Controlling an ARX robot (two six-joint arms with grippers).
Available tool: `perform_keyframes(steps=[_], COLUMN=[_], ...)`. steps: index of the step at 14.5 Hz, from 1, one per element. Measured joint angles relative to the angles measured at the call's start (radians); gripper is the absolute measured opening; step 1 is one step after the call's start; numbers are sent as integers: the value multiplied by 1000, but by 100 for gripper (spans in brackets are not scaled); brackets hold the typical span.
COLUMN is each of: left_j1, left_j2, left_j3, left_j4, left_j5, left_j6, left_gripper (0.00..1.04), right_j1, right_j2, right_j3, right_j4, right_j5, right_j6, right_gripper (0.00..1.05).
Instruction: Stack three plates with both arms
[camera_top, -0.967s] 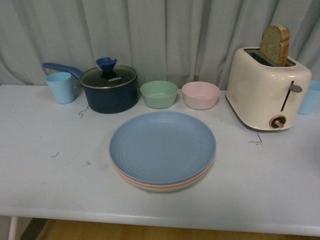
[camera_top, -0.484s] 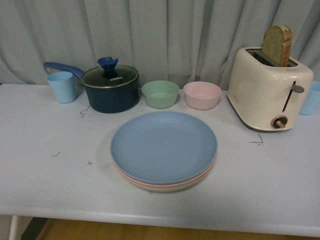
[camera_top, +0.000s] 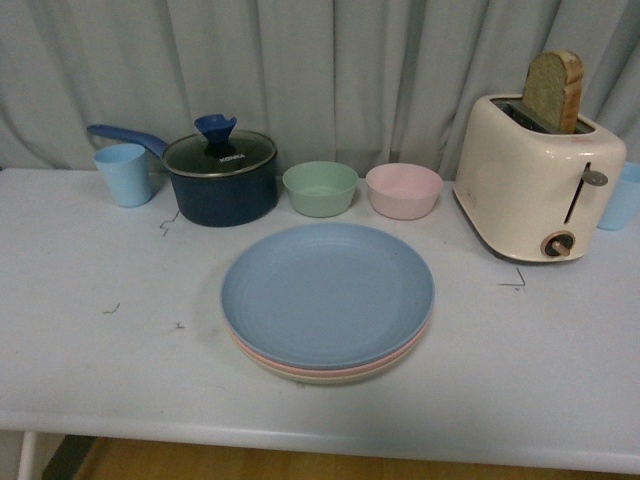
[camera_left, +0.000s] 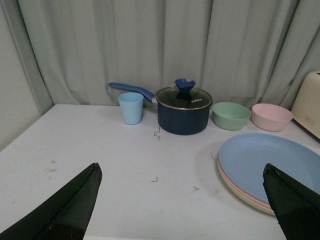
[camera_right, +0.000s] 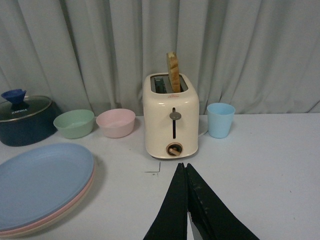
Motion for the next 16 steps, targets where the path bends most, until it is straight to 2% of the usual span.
perform_keyframes(steps=[5, 12, 14, 16], left_j1=[0, 0, 0, 0], left_j2=[0, 0, 0, 0], left_j3=[0, 0, 0, 0], left_j4=[0, 0, 0, 0], left_j5=[0, 0, -1, 0], left_j6=[0, 0, 0, 0], left_gripper=[98, 98, 98, 98], right_j1=[0, 0, 0, 0], right_j2=[-177, -322, -468, -488], right_j3=[0, 0, 0, 0], right_j4=[-172, -317, -497, -500], right_j5=[0, 0, 0, 0], right_j6=[0, 0, 0, 0], right_gripper=[2, 2, 2, 2])
